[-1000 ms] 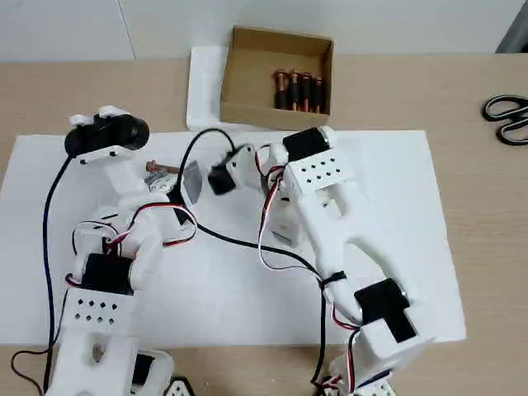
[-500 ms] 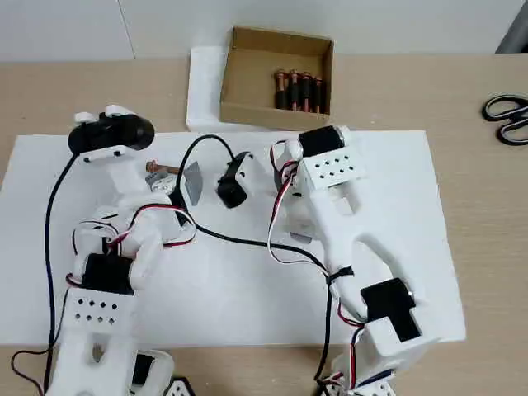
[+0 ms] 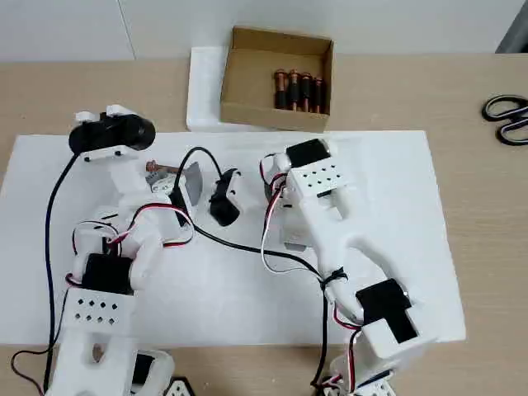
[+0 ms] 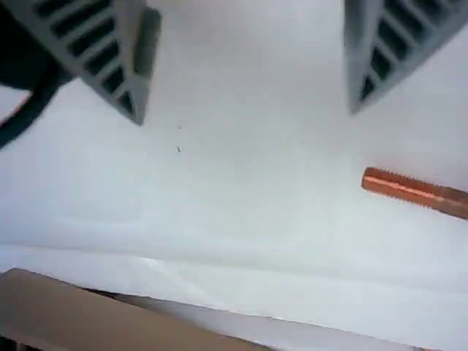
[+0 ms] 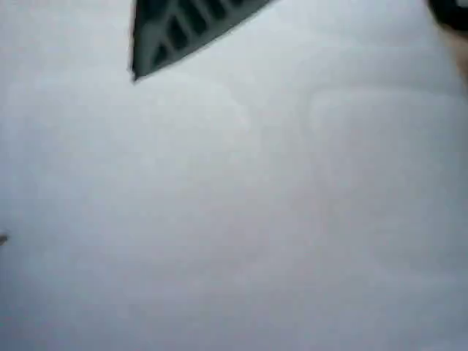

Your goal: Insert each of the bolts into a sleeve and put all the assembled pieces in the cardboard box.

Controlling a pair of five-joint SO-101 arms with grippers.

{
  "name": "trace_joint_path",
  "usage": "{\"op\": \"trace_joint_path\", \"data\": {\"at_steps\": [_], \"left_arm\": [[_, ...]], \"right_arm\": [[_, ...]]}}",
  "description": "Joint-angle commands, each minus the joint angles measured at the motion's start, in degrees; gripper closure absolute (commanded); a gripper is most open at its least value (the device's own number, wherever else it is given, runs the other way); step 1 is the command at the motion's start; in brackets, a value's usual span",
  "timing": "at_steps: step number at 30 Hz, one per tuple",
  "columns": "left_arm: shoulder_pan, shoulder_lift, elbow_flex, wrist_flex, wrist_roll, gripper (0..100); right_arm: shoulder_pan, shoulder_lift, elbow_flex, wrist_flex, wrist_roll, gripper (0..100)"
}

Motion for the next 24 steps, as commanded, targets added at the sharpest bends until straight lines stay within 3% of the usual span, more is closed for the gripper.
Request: {"op": "trace_joint_path", "data": {"at_steps": [1,24], "left_arm": [[0.09,-1.49,-0.22,-0.09,-0.35,83],[-0.26,-1.49,-0.22,0.0,-2.9,83]], "right_arm": [[-0.84,-0.22,0.09,-1.1,1.58,80.1],[2.86,6.46,-0.26,-7.43,2.81,80.1]]}}
